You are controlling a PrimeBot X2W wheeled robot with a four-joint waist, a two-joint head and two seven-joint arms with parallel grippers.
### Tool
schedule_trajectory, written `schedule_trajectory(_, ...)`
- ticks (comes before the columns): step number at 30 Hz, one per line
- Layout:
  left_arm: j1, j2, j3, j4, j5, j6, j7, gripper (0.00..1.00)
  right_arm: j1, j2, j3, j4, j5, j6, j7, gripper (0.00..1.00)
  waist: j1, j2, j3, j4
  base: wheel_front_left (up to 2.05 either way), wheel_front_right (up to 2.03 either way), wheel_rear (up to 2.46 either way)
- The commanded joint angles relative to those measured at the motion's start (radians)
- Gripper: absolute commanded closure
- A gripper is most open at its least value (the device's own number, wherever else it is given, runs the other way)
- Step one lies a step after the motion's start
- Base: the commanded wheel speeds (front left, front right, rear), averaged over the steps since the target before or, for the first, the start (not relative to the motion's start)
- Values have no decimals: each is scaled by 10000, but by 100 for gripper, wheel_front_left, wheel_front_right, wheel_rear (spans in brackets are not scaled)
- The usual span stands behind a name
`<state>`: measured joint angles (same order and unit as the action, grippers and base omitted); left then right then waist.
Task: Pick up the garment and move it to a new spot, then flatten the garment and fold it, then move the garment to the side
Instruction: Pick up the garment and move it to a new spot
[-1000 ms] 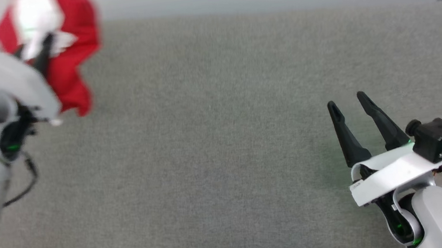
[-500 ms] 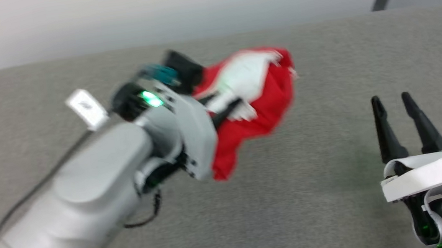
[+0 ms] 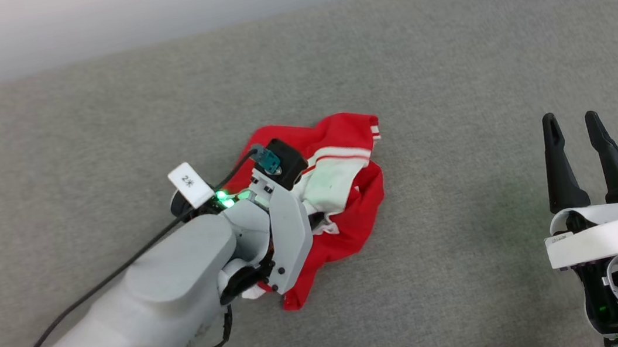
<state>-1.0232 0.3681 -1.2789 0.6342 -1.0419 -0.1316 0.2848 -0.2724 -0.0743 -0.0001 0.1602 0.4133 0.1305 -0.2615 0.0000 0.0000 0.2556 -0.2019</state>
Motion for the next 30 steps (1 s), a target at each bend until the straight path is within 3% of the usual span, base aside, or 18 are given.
schedule_trajectory(1, 106, -32, -24, 177, 193, 26, 102, 100, 52, 48, 1, -47, 39, 4, -40, 0, 0, 0, 508, -470, 0, 0, 0)
schedule_trajectory(7, 697, -178, -197, 1021, 677, 65, 1106, 100, -207, 163, 152, -126, 103, 4, -40, 0, 0, 0, 1020, -783, 0, 0, 0)
schedule_trajectory(12, 852, -392, -274, 889, 737, 98, 1312, 100, -192, 211, 193, -73, -7, 4, -41, 0, 0, 0, 1122, -665, 0, 0, 0)
schedule_trajectory(13, 873, -429, -281, 746, 647, 92, 1157, 71, -180, 212, 233, -22, -53, 4, -41, 0, 0, 0, 1070, -579, 0, 0, 0)
schedule_trajectory(14, 866, -444, -276, 598, 460, 81, 996, 27, -177, 211, 264, 23, -88, 4, -41, 0, 0, 0, 1004, -474, 0, 0, 0)
schedule_trajectory(15, 819, -420, -269, 503, 272, 70, 824, 0, -189, 202, 301, 78, -118, 4, -41, 0, 0, 0, 924, -361, 0, 0, 0)
schedule_trajectory(19, 311, -247, -157, 529, -41, 73, -323, 0, -210, -67, 485, 306, -428, 4, -41, 0, 0, 0, 496, 261, 0, 0, 0)
schedule_trajectory(21, 152, -443, -80, 506, -646, 61, -1062, 0, -109, -211, 636, 481, -595, 4, -41, 0, 0, 0, 74, 863, 0, 0, 0)
schedule_trajectory(30, 290, -345, -14, -451, -1751, 27, -2750, 0, 308, -770, 708, 948, -700, 3, -16, 0, 0, 0, -1243, 2392, 0, 0, 0)
